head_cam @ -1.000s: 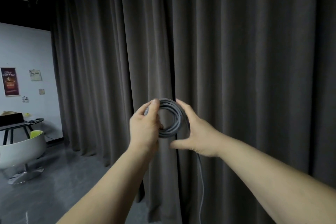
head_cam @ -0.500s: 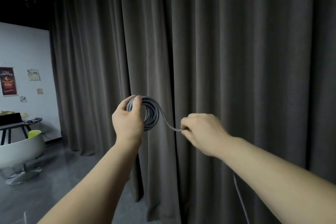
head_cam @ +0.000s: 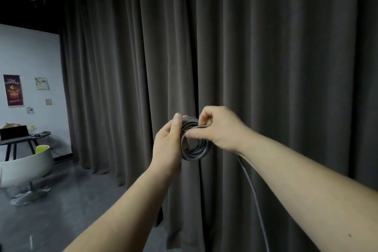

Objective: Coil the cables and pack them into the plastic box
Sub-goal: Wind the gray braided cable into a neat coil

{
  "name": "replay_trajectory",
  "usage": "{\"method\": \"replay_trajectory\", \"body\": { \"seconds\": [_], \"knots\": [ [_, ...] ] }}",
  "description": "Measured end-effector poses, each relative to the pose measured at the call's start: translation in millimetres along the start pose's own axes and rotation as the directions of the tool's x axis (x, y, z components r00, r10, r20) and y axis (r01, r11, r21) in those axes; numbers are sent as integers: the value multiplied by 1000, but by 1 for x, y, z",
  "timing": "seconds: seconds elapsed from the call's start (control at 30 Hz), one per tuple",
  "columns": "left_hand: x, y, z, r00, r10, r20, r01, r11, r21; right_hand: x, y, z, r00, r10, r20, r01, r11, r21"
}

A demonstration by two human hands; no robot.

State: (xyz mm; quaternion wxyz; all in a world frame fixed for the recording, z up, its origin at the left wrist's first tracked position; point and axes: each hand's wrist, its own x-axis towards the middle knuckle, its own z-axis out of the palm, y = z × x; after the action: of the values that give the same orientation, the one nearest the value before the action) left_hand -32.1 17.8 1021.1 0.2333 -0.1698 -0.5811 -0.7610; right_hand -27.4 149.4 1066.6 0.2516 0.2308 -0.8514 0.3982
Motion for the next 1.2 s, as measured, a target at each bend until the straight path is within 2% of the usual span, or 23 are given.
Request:
{"method": "replay_trajectory", "body": {
  "seconds": [0.1,0.23,0.3,0.33,0.4,0.47,0.5,0.57,0.77,0.97,1.1,1.2],
  "knots": [
    [-4,0,3,998,-26,50,28,999,-46,-3,2,0,993,89,-83,-95,993,-70],
    [-2,-4,0,988,-10,151,15,999,-31,-8,0,-4,977,176,-116,-193,970,-149],
    [-1,-6,0,987,6,163,-2,1000,-28,-8,5,-3,971,200,-131,-217,967,-135],
    [-1,-7,-1,989,17,144,-15,1000,-16,-8,8,-1,973,204,-108,-213,974,-82],
    [2,-8,-3,998,38,58,-39,999,9,-11,15,-2,980,197,19,-197,966,169],
    [5,-8,-8,999,33,-43,-33,999,15,-14,22,-8,959,213,185,-275,856,438],
    [7,-8,-11,996,27,-81,-25,1000,15,-17,26,-12,940,227,254,-328,806,493],
    [11,-8,-16,994,22,-111,-20,1000,19,-21,34,-16,927,247,282,-361,791,494],
    [8,-10,-9,998,-57,-7,57,997,55,-12,42,-11,975,216,46,-212,861,463],
    [1,-12,0,993,10,114,-21,995,97,-7,41,2,969,227,-99,-163,886,435],
    [4,-14,0,994,64,86,-74,990,118,-7,45,8,970,164,-181,-76,907,413],
    [10,-12,0,998,65,22,-67,995,71,-11,52,17,985,26,-172,10,978,207]
  ]
}}
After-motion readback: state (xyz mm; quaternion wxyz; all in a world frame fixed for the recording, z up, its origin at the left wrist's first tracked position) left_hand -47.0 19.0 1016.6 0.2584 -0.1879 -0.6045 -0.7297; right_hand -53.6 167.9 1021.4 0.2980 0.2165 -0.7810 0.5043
